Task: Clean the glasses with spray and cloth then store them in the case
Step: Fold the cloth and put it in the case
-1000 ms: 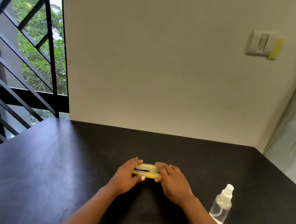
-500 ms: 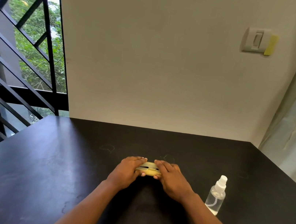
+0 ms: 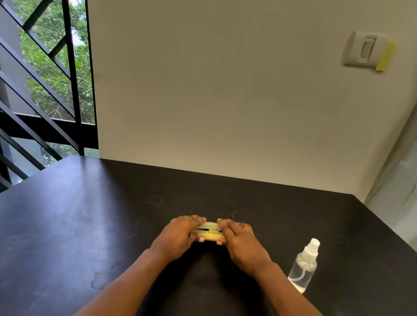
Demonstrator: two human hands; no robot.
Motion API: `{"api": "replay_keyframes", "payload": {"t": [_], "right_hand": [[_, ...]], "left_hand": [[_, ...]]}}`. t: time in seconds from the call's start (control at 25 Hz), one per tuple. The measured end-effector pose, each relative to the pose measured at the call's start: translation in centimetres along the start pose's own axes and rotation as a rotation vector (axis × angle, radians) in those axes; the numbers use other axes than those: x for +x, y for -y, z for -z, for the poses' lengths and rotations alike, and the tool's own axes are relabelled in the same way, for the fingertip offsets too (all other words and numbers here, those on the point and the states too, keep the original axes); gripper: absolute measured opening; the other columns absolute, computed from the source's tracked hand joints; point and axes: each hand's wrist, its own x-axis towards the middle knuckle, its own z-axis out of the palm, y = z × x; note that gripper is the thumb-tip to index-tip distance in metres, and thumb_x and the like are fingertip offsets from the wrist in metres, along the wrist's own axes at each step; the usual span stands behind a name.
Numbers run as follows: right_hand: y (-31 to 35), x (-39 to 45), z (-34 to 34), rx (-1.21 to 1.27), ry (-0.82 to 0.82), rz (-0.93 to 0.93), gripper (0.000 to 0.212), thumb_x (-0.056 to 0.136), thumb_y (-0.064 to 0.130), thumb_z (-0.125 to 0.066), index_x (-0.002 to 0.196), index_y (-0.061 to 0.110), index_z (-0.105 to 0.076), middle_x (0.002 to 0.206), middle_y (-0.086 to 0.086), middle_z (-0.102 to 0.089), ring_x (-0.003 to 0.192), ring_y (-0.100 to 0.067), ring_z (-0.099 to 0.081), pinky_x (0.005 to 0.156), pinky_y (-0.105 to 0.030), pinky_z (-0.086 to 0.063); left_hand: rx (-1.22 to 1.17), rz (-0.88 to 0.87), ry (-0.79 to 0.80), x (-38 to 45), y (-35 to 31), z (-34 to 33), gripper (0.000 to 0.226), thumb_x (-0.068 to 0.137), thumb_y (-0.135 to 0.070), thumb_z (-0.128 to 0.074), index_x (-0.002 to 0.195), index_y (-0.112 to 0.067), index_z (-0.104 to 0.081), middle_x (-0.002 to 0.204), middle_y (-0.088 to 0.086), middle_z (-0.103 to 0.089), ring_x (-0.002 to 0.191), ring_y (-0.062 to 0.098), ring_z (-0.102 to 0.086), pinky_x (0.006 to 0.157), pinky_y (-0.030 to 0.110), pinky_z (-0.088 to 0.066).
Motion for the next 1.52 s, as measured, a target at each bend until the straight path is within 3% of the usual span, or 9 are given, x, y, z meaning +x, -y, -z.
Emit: {"api": "replay_keyframes", "payload": {"t": [0.52,0.72,0.8,0.92,1.04,1.2,1.32,1.44,1.52], "right_hand": [[-0.3,0.2,-0.7,-0.027,-0.005,-0.008,0.052,0.100,0.033,-0.030,0.147,0.014,-0.018,0.150,-0.006,-0.026,0.126,-0.040,-0.033,0.108,-0.041,-0.032],[0.0,-0.1,-0.4,-0.038,-0.034,-0.005,0.052,0.100,0.032,-0.030,0.147,0.014,-0.017,0.151,-0.005,-0.025,0.128,-0.039,-0.030,0.111,-0.038,-0.023],[0.1,-0.4,-0.4,-0.007,-0.064,-0.001,0.052,0.099,0.035,-0.030,0.145,0.011,-0.024,0.148,-0.008,-0.031,0.127,-0.039,-0.036,0.112,-0.040,-0.023],[0.9,-0.7,-0.8,0.171,-0.172,-0.022,0.060,0.092,0.042,-0.026,0.127,0.003,-0.053,0.128,-0.016,-0.057,0.113,-0.036,-0.056,0.105,-0.046,-0.033],[1.6,-0.9,-0.8,0.379,-0.345,-0.146,0.047,0.092,0.037,-0.039,0.113,0.005,-0.066,0.117,-0.014,-0.066,0.111,-0.028,-0.060,0.104,-0.038,-0.034],[2.4,-1.0,-0.5,0.541,-0.440,-0.265,0.025,0.093,0.018,-0.054,0.110,0.005,-0.068,0.116,-0.012,-0.066,0.112,-0.022,-0.059,0.107,-0.033,-0.033],[2.9,-1.4,0.0,0.613,-0.459,-0.337,0.024,0.093,0.016,-0.054,0.108,0.004,-0.068,0.113,-0.011,-0.068,0.109,-0.022,-0.059,0.105,-0.030,-0.035],[3.0,-1.4,-0.1,0.605,-0.440,-0.400,0.023,0.093,0.017,-0.052,0.110,0.007,-0.066,0.111,-0.010,-0.066,0.106,-0.023,-0.058,0.090,-0.026,-0.038],[3.2,-1.4,-0.1,0.673,-0.432,-0.540,0.033,0.093,0.020,-0.053,0.122,0.006,-0.057,0.123,-0.013,-0.058,0.116,-0.025,-0.052,0.096,-0.029,-0.037]], "left_hand": [[-0.060,0.014,-0.020,-0.3,-0.4,0.3,0.043,0.090,-0.018,-0.056,0.131,-0.007,-0.049,0.137,0.008,-0.051,0.130,0.016,-0.042,0.107,0.017,-0.022],[-0.096,0.037,-0.036,-0.6,-0.5,0.2,0.043,0.087,-0.017,-0.060,0.128,-0.007,-0.052,0.134,0.007,-0.054,0.127,0.015,-0.045,0.106,0.015,-0.024],[-0.128,0.061,-0.052,-0.8,-0.6,0.2,0.044,0.085,-0.016,-0.063,0.127,-0.007,-0.053,0.134,0.008,-0.054,0.127,0.015,-0.046,0.105,0.013,-0.024],[-0.199,0.117,-0.063,-1.2,-0.7,0.0,0.046,0.082,-0.015,-0.066,0.126,-0.006,-0.054,0.135,0.008,-0.053,0.126,0.015,-0.046,0.098,0.005,-0.019],[-0.283,0.185,-0.106,-1.7,-1.1,-0.3,0.042,0.083,-0.017,-0.066,0.122,-0.004,-0.057,0.131,0.009,-0.056,0.123,0.013,-0.049,0.095,0.004,-0.022],[-0.425,0.319,-0.215,-1.7,-1.8,-0.7,0.033,0.084,-0.017,-0.065,0.115,-0.003,-0.062,0.126,0.009,-0.060,0.118,0.014,-0.054,0.100,0.014,-0.032],[-0.458,0.397,-0.222,-1.8,-1.9,-0.9,0.032,0.086,-0.016,-0.062,0.116,-0.005,-0.062,0.134,0.007,-0.053,0.123,0.017,-0.050,0.108,0.028,-0.034],[-0.545,0.522,-0.277,-1.7,-1.9,-1.3,0.029,0.087,-0.015,-0.061,0.115,-0.009,-0.064,0.141,0.006,-0.046,0.128,0.021,-0.044,0.110,0.033,-0.032],[-0.705,0.702,-0.361,-1.6,-2.3,-1.5,0.031,0.086,-0.014,-0.063,0.117,-0.012,-0.063,0.138,0.007,-0.049,0.125,0.023,-0.045,0.110,0.037,-0.034]]}}
